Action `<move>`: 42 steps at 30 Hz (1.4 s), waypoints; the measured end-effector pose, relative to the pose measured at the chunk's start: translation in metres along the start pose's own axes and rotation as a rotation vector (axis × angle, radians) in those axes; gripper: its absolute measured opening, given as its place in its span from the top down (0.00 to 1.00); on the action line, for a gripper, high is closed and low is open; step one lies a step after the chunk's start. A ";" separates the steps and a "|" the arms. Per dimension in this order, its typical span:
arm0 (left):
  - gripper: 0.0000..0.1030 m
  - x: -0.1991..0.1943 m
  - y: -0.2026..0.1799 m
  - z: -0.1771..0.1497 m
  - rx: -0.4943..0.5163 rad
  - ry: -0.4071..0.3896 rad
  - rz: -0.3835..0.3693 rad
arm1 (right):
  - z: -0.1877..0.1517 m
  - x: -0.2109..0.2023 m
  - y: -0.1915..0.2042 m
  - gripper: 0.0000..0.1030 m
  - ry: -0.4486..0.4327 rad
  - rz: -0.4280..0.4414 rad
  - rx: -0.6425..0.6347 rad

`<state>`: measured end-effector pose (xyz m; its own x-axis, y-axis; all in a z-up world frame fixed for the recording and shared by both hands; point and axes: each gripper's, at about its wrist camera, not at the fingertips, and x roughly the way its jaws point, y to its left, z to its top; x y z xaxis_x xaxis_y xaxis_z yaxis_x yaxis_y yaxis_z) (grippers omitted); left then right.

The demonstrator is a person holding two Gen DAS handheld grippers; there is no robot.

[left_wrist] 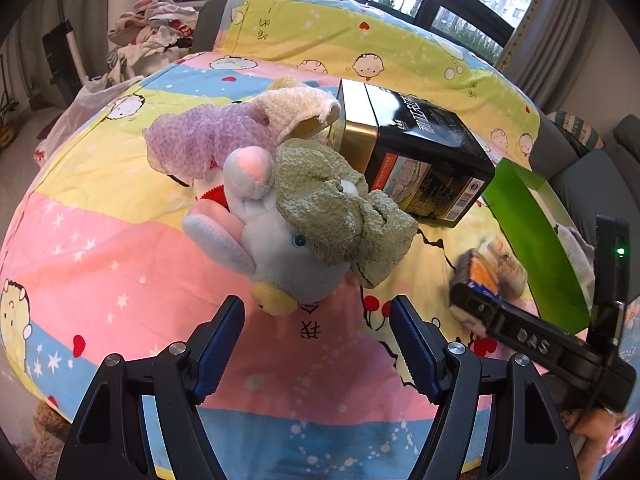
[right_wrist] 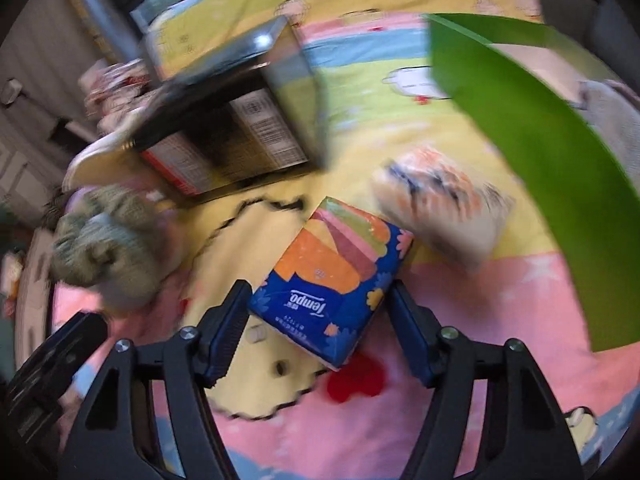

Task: Organize soft objects
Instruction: 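Move the right gripper back toward the blue Tempo tissue pack, then grasp the blue Tempo tissue pack with the right gripper, then carry the tissue pack into the green box and release it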

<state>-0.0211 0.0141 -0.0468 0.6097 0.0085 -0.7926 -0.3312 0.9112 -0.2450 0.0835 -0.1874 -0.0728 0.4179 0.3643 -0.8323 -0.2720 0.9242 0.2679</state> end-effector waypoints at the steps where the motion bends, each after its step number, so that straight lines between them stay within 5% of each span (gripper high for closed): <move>1: 0.27 0.001 -0.001 0.000 -0.001 0.002 -0.001 | -0.001 0.000 0.003 0.34 0.011 0.029 -0.014; 7: 0.27 0.002 -0.008 -0.003 -0.002 0.008 -0.030 | -0.004 -0.006 0.010 0.28 0.025 0.038 -0.085; 10: 0.27 0.006 -0.020 -0.006 0.005 0.021 -0.058 | -0.001 -0.022 -0.002 0.13 -0.031 0.055 -0.045; 15: 0.27 0.012 -0.048 -0.009 0.062 0.037 -0.112 | 0.001 -0.039 -0.034 0.13 -0.087 0.123 0.081; 22: 0.27 0.033 -0.072 -0.011 0.085 0.111 -0.195 | 0.003 -0.031 -0.051 0.43 -0.045 0.242 0.196; 29: 0.31 0.050 -0.082 -0.008 0.096 0.121 -0.194 | 0.004 -0.008 -0.043 0.44 0.039 0.295 0.220; 32: 0.43 0.048 -0.086 -0.007 0.128 0.094 -0.195 | 0.005 0.003 -0.041 0.48 0.072 0.302 0.229; 34: 0.65 0.050 -0.090 -0.008 0.143 0.106 -0.246 | 0.005 0.008 -0.039 0.57 0.086 0.320 0.230; 42: 0.65 0.033 -0.115 -0.002 0.230 0.023 -0.225 | 0.010 -0.014 -0.042 0.60 -0.007 0.312 0.230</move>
<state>0.0359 -0.0915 -0.0462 0.6316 -0.2109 -0.7460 -0.0169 0.9583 -0.2852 0.0978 -0.2303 -0.0674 0.3522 0.6321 -0.6903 -0.1856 0.7700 0.6104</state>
